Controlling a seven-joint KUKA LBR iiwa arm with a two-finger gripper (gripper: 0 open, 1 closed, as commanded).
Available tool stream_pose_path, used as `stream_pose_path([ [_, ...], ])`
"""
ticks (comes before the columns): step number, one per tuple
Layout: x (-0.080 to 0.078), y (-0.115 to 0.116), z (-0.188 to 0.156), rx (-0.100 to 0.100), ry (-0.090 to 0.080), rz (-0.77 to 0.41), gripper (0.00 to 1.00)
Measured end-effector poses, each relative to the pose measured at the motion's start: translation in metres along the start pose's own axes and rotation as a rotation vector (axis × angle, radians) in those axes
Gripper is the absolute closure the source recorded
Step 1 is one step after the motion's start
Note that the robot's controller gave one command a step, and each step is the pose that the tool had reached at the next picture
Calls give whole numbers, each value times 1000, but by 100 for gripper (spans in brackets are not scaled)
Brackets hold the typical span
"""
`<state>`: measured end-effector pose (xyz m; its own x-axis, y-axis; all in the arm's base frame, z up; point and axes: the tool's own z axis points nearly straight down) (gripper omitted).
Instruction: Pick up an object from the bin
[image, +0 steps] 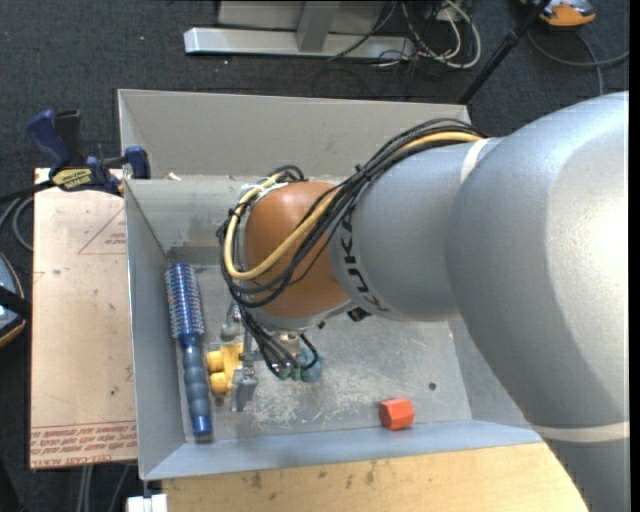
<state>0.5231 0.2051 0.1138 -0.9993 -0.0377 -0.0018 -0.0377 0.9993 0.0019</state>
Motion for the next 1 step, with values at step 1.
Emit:
stream_pose_path([
  [1,8,5,40,-4,-8,93,0],
])
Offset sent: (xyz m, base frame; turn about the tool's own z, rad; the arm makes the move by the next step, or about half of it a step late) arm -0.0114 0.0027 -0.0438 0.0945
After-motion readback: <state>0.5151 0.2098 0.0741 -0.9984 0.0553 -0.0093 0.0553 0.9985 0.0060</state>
